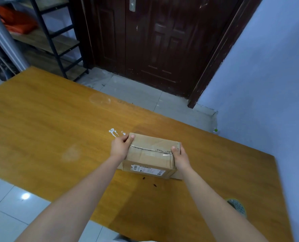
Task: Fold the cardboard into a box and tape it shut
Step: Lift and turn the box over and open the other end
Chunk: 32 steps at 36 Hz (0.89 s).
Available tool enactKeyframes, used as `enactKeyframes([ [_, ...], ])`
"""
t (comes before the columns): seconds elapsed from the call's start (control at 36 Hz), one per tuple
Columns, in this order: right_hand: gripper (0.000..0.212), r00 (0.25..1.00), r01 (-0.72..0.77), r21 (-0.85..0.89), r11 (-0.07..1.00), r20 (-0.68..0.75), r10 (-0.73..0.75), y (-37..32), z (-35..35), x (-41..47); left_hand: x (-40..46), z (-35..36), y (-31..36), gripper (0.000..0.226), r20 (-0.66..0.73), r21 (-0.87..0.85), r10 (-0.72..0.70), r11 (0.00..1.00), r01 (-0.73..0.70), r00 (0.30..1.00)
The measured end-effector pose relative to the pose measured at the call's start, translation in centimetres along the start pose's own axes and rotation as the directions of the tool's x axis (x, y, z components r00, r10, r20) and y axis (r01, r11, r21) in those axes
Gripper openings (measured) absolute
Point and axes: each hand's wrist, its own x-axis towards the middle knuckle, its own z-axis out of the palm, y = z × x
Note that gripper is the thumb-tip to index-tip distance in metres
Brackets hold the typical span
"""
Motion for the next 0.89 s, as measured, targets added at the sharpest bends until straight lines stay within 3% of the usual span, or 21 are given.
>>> enactKeyframes([
  [0.14,0.058,0.999,-0.042,0.03,0.999,0.013,0.042,0.0,-0.2,0.1,-0.3,0.1,0.6,0.044,-0.053,0.03,-0.05,0.998,0.051,0.997],
  [0.31,0.059,0.987,-0.146,0.116,0.982,0.078,0.138,-0.8,-1.3,-0.1,0.0,0.2,1.8,0.036,-0.074,0.033,-0.101,0.994,0.104,0.992],
  [0.53,0.052,0.999,-0.052,0.313,0.948,0.023,0.047,-4.4,-2.9,-0.2,0.9,-0.2,6.6,0.032,-0.124,-0.046,0.018,0.999,-0.024,0.992],
  [0.69,0.04,0.994,0.014,0.478,0.878,-0.099,0.038,-7.9,-4.5,0.0,1.7,-0.2,10.3,0.029,-0.102,-0.139,0.055,0.988,-0.069,0.993],
  [0.81,0.045,0.978,0.035,0.428,0.903,-0.2,0.056,-9.1,-5.5,0.4,1.3,0.4,11.6,0.022,-0.023,-0.134,0.154,0.979,-0.155,0.988],
  [0.89,0.045,0.965,0.112,0.391,0.913,-0.261,-0.006,-9.7,-6.5,0.6,0.9,0.8,12.3,0.008,0.014,-0.24,0.166,0.958,-0.158,0.986],
])
